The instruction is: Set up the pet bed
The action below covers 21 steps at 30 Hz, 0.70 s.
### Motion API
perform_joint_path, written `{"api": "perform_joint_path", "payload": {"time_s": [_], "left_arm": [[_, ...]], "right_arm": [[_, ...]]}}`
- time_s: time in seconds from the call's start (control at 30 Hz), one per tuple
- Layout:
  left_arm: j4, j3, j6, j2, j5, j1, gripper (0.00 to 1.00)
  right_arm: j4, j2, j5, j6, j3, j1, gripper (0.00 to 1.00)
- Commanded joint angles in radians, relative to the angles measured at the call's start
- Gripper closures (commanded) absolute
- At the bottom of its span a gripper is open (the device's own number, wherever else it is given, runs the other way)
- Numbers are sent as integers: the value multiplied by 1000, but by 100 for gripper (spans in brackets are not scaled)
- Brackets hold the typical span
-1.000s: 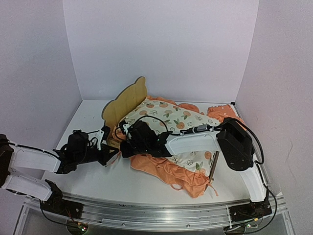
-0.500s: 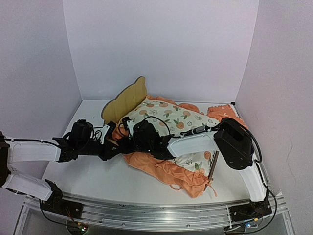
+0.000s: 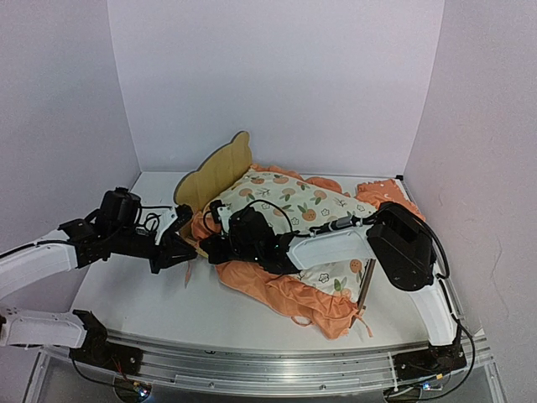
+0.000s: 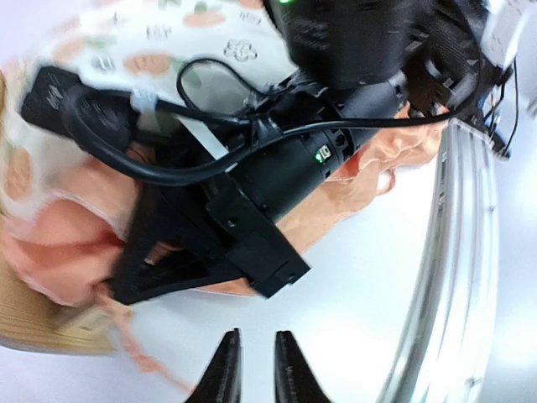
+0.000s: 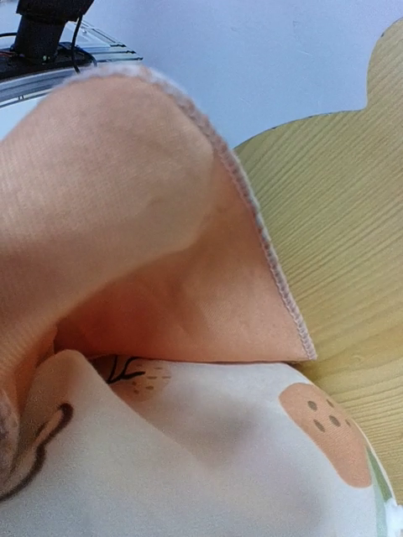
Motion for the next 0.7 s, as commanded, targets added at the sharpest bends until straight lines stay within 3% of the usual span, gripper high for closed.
{"api": "perform_joint_path", "payload": {"time_s": [0.0, 0.37, 0.67], "left_arm": [[53, -68, 219, 0, -157, 118, 88], [349, -90, 186, 259, -230, 157, 86], [434, -111, 250, 318, -11, 157, 79]], "right_arm": [[-124, 45, -16, 9, -37, 7, 100], [-137, 43, -25, 15, -26, 8, 100], [-137, 41, -25, 21, -30, 7, 100]]}}
